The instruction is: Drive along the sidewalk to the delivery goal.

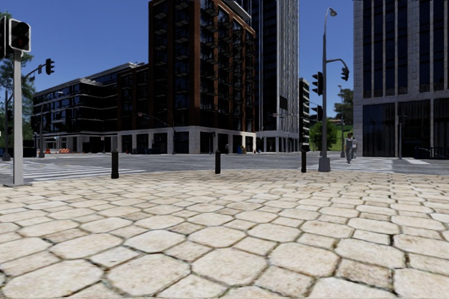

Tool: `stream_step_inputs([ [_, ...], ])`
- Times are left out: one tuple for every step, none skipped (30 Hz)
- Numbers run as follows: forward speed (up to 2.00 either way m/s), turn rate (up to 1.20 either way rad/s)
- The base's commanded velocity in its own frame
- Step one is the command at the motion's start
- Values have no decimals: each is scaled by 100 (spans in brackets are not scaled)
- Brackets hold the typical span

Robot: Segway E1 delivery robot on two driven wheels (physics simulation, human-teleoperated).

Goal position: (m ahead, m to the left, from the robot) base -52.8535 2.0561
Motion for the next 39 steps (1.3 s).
stream_step_inputs([
  [95,49],
  [95,49],
  [95,49],
  [97,49],
  [98,49],
  [103,49],
  [107,49],
  [109,49],
  [109,49],
  [110,49],
  [111,50],
  [112,50],
  [112,51],
  [112,51],
  [114,52],
  [117,53],
  [122,53],
  [124,53],
  [124,53],
  [125,53],
  [126,53],
  [128,54],
  [128,56],
  [128,56],
  [128,58],
  [128,58],
  [128,59],
  [130,59],
  [130,59],
  [131,59],
  [132,59],
  [133,59],
  [133,59],
  [133,59],
  [133,59],
  [133,60],
  [134,61],
  [134,63],
  [134,63],
])
